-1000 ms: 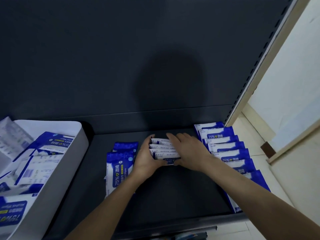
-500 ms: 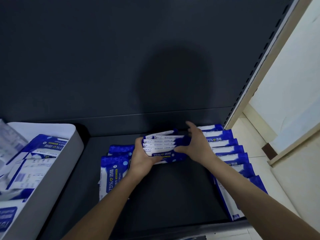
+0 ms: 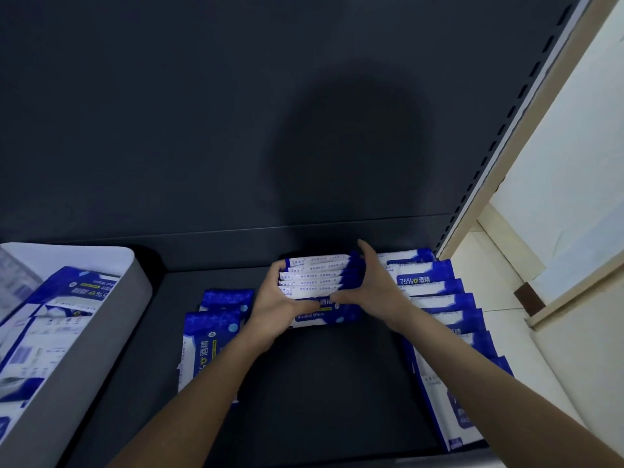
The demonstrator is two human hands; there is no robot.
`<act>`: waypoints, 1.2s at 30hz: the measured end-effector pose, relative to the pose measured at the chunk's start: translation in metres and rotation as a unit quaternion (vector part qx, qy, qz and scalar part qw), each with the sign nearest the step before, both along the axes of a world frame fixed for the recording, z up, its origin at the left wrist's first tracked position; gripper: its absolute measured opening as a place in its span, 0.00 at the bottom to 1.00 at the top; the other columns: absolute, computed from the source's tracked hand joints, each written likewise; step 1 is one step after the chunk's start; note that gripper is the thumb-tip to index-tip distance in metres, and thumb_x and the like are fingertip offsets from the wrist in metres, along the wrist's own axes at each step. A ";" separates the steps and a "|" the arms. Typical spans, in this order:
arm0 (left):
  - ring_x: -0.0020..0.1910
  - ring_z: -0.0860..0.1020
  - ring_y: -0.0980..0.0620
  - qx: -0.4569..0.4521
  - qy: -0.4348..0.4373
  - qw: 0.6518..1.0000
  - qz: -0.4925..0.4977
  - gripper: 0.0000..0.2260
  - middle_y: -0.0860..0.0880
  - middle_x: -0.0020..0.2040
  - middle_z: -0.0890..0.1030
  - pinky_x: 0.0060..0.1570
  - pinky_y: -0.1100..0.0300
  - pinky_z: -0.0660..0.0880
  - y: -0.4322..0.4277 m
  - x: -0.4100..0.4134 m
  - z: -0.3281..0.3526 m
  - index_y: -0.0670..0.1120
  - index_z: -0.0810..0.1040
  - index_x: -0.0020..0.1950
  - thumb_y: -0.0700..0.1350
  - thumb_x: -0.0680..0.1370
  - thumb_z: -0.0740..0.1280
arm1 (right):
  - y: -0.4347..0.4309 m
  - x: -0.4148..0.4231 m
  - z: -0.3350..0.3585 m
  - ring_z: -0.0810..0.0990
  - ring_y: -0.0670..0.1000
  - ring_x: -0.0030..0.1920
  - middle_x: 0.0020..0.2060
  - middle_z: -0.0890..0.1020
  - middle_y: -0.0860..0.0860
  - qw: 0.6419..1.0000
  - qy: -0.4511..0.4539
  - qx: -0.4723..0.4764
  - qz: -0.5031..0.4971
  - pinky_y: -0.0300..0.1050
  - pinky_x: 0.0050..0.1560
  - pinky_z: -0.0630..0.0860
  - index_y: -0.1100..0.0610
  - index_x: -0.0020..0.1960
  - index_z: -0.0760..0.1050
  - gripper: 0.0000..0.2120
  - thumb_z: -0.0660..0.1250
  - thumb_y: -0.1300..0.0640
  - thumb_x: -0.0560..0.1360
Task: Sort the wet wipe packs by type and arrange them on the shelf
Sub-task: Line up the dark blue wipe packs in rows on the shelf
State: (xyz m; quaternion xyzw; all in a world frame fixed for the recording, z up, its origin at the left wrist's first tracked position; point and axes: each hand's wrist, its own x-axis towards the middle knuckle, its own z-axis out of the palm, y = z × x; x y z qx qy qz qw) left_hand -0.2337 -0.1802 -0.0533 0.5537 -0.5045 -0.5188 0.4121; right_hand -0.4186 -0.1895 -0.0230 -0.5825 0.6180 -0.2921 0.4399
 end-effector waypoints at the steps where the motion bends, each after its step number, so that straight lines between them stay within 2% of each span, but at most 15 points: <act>1: 0.51 0.80 0.57 0.004 0.008 1.000 0.004 0.31 0.52 0.53 0.81 0.48 0.64 0.78 -0.002 -0.004 0.000 0.53 0.71 0.58 0.31 0.64 0.78 | -0.003 -0.002 0.003 0.63 0.50 0.73 0.75 0.61 0.49 1.000 0.016 -0.004 0.001 0.48 0.71 0.65 0.52 0.78 0.47 0.53 0.78 0.61 0.66; 3: 0.52 0.80 0.57 0.014 0.018 1.000 0.000 0.31 0.51 0.54 0.81 0.46 0.67 0.77 -0.007 -0.010 0.000 0.51 0.70 0.60 0.30 0.65 0.77 | -0.010 -0.006 0.006 0.65 0.51 0.72 0.74 0.63 0.51 0.999 0.046 -0.008 0.005 0.46 0.69 0.67 0.53 0.78 0.46 0.51 0.77 0.61 0.68; 6: 0.52 0.80 0.59 0.029 0.053 0.998 -0.013 0.33 0.54 0.55 0.80 0.45 0.67 0.78 -0.016 -0.015 0.003 0.51 0.65 0.66 0.32 0.68 0.75 | -0.018 -0.012 0.009 0.70 0.53 0.68 0.71 0.69 0.54 0.994 0.107 -0.007 0.019 0.40 0.59 0.69 0.55 0.78 0.45 0.48 0.74 0.60 0.70; 8: 0.49 0.80 0.61 0.036 0.075 0.996 -0.013 0.31 0.56 0.54 0.78 0.44 0.67 0.78 -0.019 -0.018 0.005 0.55 0.62 0.64 0.32 0.71 0.73 | -0.022 -0.016 0.009 0.71 0.53 0.67 0.69 0.70 0.55 0.992 0.128 -0.001 0.022 0.39 0.56 0.69 0.57 0.78 0.47 0.45 0.73 0.59 0.72; 11: 0.48 0.81 0.59 0.028 0.042 0.998 -0.039 0.25 0.53 0.52 0.80 0.45 0.66 0.78 -0.019 -0.025 0.002 0.57 0.68 0.59 0.30 0.73 0.69 | -0.023 -0.019 0.008 0.73 0.54 0.65 0.66 0.73 0.56 0.984 0.173 -0.010 0.043 0.36 0.53 0.66 0.60 0.74 0.57 0.35 0.71 0.59 0.73; 13: 0.52 0.81 0.53 0.022 0.019 0.999 -0.043 0.24 0.49 0.54 0.82 0.50 0.61 0.79 -0.018 -0.028 0.000 0.57 0.70 0.58 0.29 0.74 0.67 | -0.022 -0.019 0.006 0.74 0.54 0.63 0.63 0.75 0.55 0.980 0.190 -0.023 0.057 0.38 0.54 0.67 0.60 0.70 0.63 0.29 0.71 0.60 0.73; 15: 0.52 0.81 0.52 0.016 0.012 0.999 -0.033 0.23 0.48 0.55 0.82 0.51 0.59 0.79 -0.018 -0.030 -0.001 0.57 0.71 0.57 0.30 0.74 0.67 | -0.021 -0.019 0.002 0.72 0.55 0.65 0.64 0.74 0.55 0.973 0.210 -0.054 0.074 0.42 0.61 0.68 0.59 0.69 0.65 0.28 0.72 0.58 0.72; 18: 0.49 0.82 0.56 0.022 0.013 0.999 -0.019 0.20 0.52 0.53 0.82 0.46 0.65 0.78 -0.018 -0.031 0.000 0.59 0.70 0.57 0.34 0.77 0.65 | -0.017 -0.016 -0.001 0.56 0.56 0.75 0.75 0.59 0.58 0.944 0.292 -0.088 0.127 0.47 0.73 0.57 0.59 0.76 0.54 0.37 0.68 0.48 0.75; 21: 0.48 0.82 0.55 0.045 0.002 0.999 -0.028 0.18 0.53 0.51 0.82 0.44 0.65 0.78 -0.019 -0.029 0.000 0.58 0.71 0.58 0.35 0.79 0.63 | -0.013 -0.007 -0.007 0.44 0.58 0.77 0.77 0.49 0.58 0.899 0.386 -0.088 0.187 0.52 0.76 0.48 0.59 0.78 0.47 0.41 0.59 0.38 0.77; 23: 0.49 0.82 0.51 0.070 -0.016 0.997 -0.037 0.17 0.50 0.52 0.83 0.47 0.59 0.79 -0.018 -0.027 0.001 0.54 0.72 0.62 0.36 0.79 0.62 | -0.010 -0.001 -0.010 0.45 0.59 0.77 0.77 0.51 0.60 0.886 0.406 -0.067 0.214 0.52 0.76 0.48 0.60 0.78 0.46 0.42 0.57 0.35 0.77; 25: 0.51 0.82 0.48 0.079 -0.034 0.995 -0.043 0.16 0.48 0.52 0.83 0.51 0.53 0.79 -0.017 -0.023 0.001 0.50 0.73 0.64 0.36 0.78 0.62 | -0.007 0.001 -0.013 0.47 0.59 0.77 0.77 0.52 0.60 0.892 0.392 -0.047 0.221 0.52 0.76 0.50 0.60 0.78 0.47 0.42 0.57 0.35 0.76; 28: 0.51 0.82 0.47 0.075 -0.036 0.996 -0.035 0.15 0.48 0.53 0.83 0.55 0.50 0.78 -0.018 -0.022 0.004 0.50 0.74 0.64 0.39 0.79 0.62 | -0.003 0.002 -0.016 0.44 0.58 0.77 0.77 0.50 0.58 0.889 0.403 -0.058 0.210 0.57 0.76 0.49 0.59 0.78 0.48 0.41 0.54 0.34 0.76; 32: 0.57 0.79 0.47 0.087 -0.019 0.996 -0.012 0.24 0.46 0.59 0.80 0.63 0.44 0.72 -0.028 -0.025 -0.002 0.47 0.65 0.74 0.47 0.78 0.63 | -0.018 0.006 -0.017 0.42 0.55 0.77 0.78 0.48 0.55 0.881 0.422 -0.067 0.203 0.60 0.76 0.44 0.57 0.78 0.50 0.37 0.48 0.34 0.78; 34: 0.62 0.76 0.49 0.086 -0.014 0.996 -0.005 0.24 0.50 0.66 0.76 0.66 0.49 0.70 -0.028 -0.028 0.004 0.46 0.64 0.75 0.47 0.79 0.63 | -0.027 0.006 -0.017 0.45 0.54 0.78 0.78 0.50 0.55 0.881 0.421 -0.043 0.214 0.61 0.75 0.44 0.57 0.78 0.50 0.37 0.46 0.34 0.78; 36: 0.59 0.75 0.56 0.083 -0.003 0.997 0.004 0.19 0.56 0.63 0.72 0.60 0.62 0.71 -0.024 -0.027 0.013 0.48 0.66 0.73 0.44 0.82 0.61 | -0.031 0.004 -0.018 0.49 0.54 0.77 0.77 0.53 0.55 0.877 0.421 -0.017 0.230 0.61 0.75 0.45 0.57 0.78 0.48 0.37 0.45 0.33 0.78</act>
